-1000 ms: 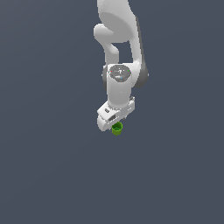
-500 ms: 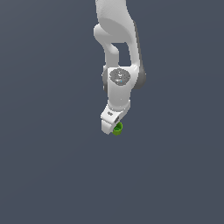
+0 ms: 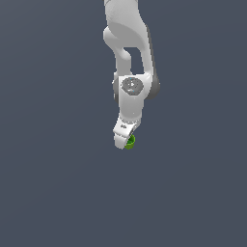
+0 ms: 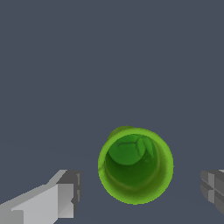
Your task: Pick up the object and move it to a goal position.
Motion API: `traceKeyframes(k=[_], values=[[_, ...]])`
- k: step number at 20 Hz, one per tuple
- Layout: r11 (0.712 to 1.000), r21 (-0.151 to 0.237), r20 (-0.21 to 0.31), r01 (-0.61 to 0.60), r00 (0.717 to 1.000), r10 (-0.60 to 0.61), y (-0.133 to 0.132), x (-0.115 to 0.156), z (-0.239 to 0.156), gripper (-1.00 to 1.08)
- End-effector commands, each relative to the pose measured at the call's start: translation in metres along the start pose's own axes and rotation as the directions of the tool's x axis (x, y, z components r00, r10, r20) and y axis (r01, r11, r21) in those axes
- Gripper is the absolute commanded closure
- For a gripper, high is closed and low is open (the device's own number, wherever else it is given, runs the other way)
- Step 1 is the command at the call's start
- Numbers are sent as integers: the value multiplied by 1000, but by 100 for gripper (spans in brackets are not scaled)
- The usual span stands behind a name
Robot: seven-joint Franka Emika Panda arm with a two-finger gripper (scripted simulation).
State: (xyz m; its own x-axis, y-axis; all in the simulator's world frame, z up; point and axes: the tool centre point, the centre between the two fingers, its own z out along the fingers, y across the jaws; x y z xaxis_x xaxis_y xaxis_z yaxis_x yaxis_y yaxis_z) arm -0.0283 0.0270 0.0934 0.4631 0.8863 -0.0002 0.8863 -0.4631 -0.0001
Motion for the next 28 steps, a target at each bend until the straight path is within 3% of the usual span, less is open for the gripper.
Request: traceKeyframes(k=[1,20,21,28], values=[[1000,0,0,12,1000,-12,0,0,1,-92],[1000,0,0,13,1000,-13,-1,0,51,-92],[1000,0,0,13,1000,-13,-1,0,51,108],[1000,0,0,13,1000,-13,-1,0,51,108]])
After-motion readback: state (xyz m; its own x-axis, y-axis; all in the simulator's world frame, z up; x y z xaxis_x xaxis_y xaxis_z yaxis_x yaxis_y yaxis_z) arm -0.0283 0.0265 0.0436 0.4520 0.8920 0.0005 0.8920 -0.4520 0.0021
